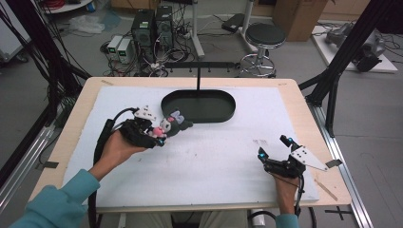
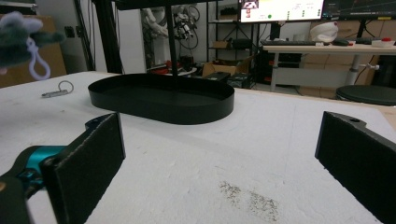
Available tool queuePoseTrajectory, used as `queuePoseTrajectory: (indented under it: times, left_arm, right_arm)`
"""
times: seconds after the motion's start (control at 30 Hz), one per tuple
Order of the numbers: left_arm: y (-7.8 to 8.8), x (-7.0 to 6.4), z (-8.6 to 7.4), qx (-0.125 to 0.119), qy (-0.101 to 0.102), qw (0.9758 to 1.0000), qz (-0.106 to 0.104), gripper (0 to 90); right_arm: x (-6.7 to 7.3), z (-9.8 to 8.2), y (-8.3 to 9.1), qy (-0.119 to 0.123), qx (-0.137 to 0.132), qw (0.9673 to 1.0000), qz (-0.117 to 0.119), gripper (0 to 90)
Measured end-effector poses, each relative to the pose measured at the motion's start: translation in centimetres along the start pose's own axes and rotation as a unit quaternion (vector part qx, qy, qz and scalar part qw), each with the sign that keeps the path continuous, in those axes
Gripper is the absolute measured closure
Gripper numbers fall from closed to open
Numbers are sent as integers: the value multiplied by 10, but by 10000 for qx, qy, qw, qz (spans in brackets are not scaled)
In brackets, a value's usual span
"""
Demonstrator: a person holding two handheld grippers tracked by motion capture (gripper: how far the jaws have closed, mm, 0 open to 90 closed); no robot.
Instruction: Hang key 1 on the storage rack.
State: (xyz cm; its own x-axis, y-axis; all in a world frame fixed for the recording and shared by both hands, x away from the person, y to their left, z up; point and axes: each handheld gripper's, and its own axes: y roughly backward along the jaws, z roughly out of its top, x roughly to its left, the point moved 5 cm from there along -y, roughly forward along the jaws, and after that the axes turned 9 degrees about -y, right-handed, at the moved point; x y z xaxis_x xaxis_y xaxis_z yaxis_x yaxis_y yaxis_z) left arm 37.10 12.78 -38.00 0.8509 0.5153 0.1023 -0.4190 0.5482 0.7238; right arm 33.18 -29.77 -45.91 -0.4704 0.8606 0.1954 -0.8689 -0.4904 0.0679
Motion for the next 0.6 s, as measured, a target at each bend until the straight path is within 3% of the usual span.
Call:
queuePoseTrajectory:
  times: [0.23, 0.6]
  left_arm:
    - [17, 22, 16, -364, 129, 9989, 277, 534]
    - [27, 49, 26, -485, 312, 9963, 635, 534]
  right_arm:
    - [0, 0, 0, 28, -9, 10000, -1, 7]
    - [0, 0, 0, 14, -1, 10000, 0, 7]
